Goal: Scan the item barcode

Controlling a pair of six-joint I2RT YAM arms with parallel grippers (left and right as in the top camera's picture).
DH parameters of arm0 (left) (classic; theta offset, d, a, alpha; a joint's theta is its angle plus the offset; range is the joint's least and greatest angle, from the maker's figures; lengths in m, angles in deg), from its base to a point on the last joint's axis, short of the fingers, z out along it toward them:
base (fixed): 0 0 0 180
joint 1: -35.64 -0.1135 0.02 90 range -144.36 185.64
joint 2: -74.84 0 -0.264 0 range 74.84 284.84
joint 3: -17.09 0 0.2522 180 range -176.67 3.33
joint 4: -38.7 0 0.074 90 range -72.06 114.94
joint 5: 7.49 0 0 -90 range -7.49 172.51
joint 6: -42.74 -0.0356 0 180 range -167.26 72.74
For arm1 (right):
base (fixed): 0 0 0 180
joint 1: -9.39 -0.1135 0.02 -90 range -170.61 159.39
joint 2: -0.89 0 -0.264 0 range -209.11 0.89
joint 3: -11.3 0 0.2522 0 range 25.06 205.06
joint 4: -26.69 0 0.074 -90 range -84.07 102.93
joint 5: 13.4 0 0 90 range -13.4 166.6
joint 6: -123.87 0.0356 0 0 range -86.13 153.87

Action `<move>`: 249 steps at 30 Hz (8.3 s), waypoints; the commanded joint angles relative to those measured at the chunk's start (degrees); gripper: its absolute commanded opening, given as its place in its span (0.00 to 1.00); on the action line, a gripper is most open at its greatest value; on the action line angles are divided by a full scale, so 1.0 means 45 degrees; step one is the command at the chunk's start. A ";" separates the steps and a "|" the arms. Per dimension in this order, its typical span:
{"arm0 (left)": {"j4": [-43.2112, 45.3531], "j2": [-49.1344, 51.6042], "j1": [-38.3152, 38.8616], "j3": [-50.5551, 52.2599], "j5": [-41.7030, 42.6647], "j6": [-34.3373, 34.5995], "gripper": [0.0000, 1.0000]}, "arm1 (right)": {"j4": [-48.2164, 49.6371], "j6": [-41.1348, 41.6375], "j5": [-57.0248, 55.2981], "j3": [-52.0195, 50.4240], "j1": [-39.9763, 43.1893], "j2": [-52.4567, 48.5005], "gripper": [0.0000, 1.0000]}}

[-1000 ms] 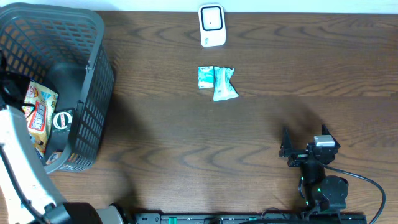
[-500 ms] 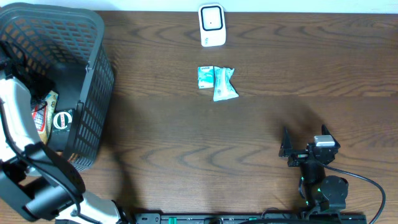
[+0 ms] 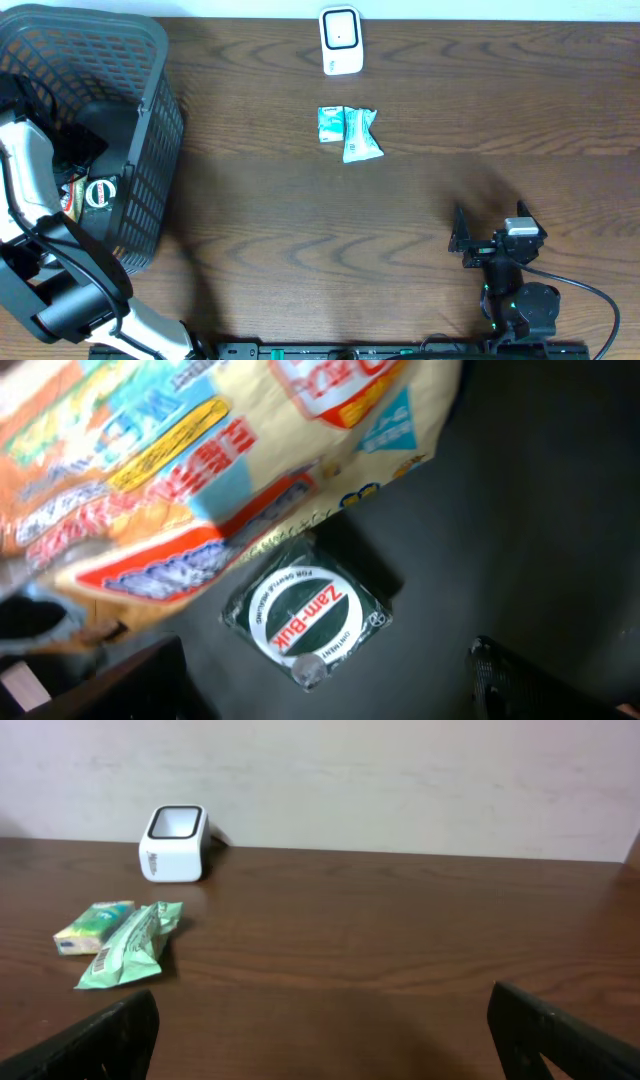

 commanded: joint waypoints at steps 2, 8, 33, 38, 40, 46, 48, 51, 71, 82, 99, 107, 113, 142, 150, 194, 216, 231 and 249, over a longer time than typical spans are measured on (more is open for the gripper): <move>-0.0525 -0.1054 -0.0044 -0.0238 0.0058 0.2705 0.89 | -0.0058 0.0087 -0.0015 -0.0019 -0.0073 0.0068 0.99; -0.2380 -0.1399 -0.0058 -0.0097 -0.2205 0.7048 0.89 | -0.0058 0.0087 -0.0015 -0.0019 -0.0073 0.0068 0.99; -0.2361 -0.1355 -0.0981 0.3079 -0.2628 0.8898 0.96 | -0.0058 0.0087 -0.0015 -0.0019 -0.0073 0.0068 0.99; -0.2229 -0.1345 -0.1083 0.3463 -0.2633 0.8699 0.96 | -0.0058 0.0087 -0.0015 -0.0019 -0.0073 0.0068 0.99; -0.2045 -0.1336 -0.1083 0.3589 -0.2628 0.8660 0.96 | -0.0058 0.0087 -0.0015 -0.0019 -0.0078 0.0068 0.99; -0.1112 -0.1326 -0.1083 0.4075 -0.2516 0.8655 0.96 | -0.0058 0.0087 -0.0015 -0.0019 -0.0078 0.0068 0.99; -0.0831 -0.1326 -0.1083 0.4284 -0.2327 0.8655 0.96 | -0.0058 0.0087 -0.0015 -0.0019 -0.0078 0.0068 0.99; -0.0602 -0.1326 -0.1083 0.4512 -0.2132 0.8655 0.96 | -0.0058 0.0087 -0.0015 -0.0019 -0.0073 0.0068 0.99; -0.0214 -0.1234 -0.1083 0.5353 -0.1753 0.8660 0.52 | -0.0058 0.0087 -0.0015 -0.0019 -0.0073 0.0068 0.99; -0.0097 -0.1462 -0.1083 0.4775 -0.1413 0.7611 0.07 | -0.0058 0.0087 -0.0015 -0.0019 -0.0078 0.0068 0.99; 0.3152 -0.8247 -0.1078 0.3157 0.1399 0.4750 0.07 | -0.0058 0.0087 -0.0015 -0.0019 -0.0073 0.0068 0.99; 0.6931 -1.0190 -0.0427 0.3157 0.8048 0.3691 0.07 | -0.0058 0.0087 -0.0015 -0.0019 -0.0073 0.0068 0.99; 0.8709 -0.9777 0.2327 0.3181 1.0778 0.1593 0.08 | -0.0058 0.0087 -0.0015 -0.0019 -0.0073 0.0068 0.99; 0.3220 -0.0806 1.0962 0.3235 0.3759 -0.2288 0.08 | -0.0058 0.0087 -0.0015 -0.0019 -0.0073 0.0068 0.99; 0.3458 -0.0248 1.1055 0.3235 0.3750 -0.2288 0.70 | -0.0058 0.0087 -0.0015 -0.0019 -0.0073 0.0068 0.99; 0.1302 0.0437 1.0078 0.2710 0.3580 -0.2254 0.88 | -0.0058 0.0087 -0.0015 -0.0019 -0.0078 0.0068 0.99; 0.4221 0.0602 1.0146 0.4556 0.4862 -0.3191 0.65 | -0.0058 0.0087 -0.0015 -0.0019 -0.0073 0.0068 0.99; 0.4629 0.0602 1.0146 0.5066 0.5921 -0.3196 0.54 | -0.0058 0.0087 -0.0015 -0.0019 -0.0073 0.0068 0.99; 0.5663 0.0529 1.0142 0.5722 0.5916 -0.3196 0.07 | -0.0058 0.0087 -0.0015 -0.0019 -0.0078 0.0068 0.99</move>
